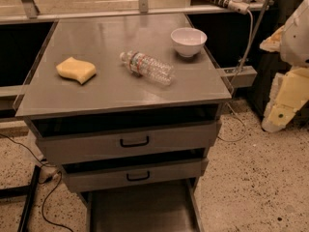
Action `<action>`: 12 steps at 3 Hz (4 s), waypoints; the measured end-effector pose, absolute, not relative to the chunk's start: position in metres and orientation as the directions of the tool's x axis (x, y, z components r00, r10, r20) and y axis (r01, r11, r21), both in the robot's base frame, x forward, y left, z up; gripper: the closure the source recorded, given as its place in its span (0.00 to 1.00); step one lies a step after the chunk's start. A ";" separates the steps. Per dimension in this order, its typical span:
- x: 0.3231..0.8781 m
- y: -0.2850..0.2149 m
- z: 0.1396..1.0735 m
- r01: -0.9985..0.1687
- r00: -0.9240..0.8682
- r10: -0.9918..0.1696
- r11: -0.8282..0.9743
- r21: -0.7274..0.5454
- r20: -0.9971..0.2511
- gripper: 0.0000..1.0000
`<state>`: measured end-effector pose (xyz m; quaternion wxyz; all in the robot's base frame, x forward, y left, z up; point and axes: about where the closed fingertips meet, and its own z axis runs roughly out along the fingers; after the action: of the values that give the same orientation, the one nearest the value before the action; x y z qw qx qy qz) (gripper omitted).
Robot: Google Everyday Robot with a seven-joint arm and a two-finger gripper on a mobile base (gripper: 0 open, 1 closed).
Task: Place water bottle into bottom drawer
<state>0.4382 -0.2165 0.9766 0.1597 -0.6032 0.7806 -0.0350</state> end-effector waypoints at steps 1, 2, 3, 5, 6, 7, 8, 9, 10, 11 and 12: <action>0.438 -0.216 0.977 -0.931 -0.221 -0.953 0.270 -0.247 -0.207 0.00; 0.450 -0.205 0.978 -0.931 -0.190 -0.955 0.249 -0.265 -0.229 0.00; 0.464 -0.190 0.977 -0.927 -0.133 -0.954 0.216 -0.308 -0.269 0.00; 0.499 -0.147 0.980 -0.905 0.050 -0.883 0.158 -0.396 -0.467 0.00; 0.498 -0.137 0.982 -0.909 0.062 -0.865 0.157 -0.387 -0.497 0.00; 0.498 -0.137 0.982 -0.909 0.062 -0.866 0.156 -0.387 -0.497 0.00; 0.497 -0.134 0.981 -0.904 0.065 -0.875 0.151 -0.400 -0.479 0.00; 0.504 -0.121 0.963 -0.903 0.085 -0.877 0.133 -0.408 -0.474 0.00; 0.520 -0.103 0.944 -0.908 0.099 -0.866 0.123 -0.401 -0.491 0.00; 0.540 -0.084 0.931 -0.914 0.111 -0.845 0.119 -0.387 -0.523 0.00; 0.559 -0.070 0.926 -0.923 0.108 -0.823 0.126 -0.363 -0.558 0.00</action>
Offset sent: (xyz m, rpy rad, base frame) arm 0.0272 0.0247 -0.0028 0.0419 -0.0320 0.0634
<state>0.5593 -0.0700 0.9257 0.3492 -0.6573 0.6640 0.0719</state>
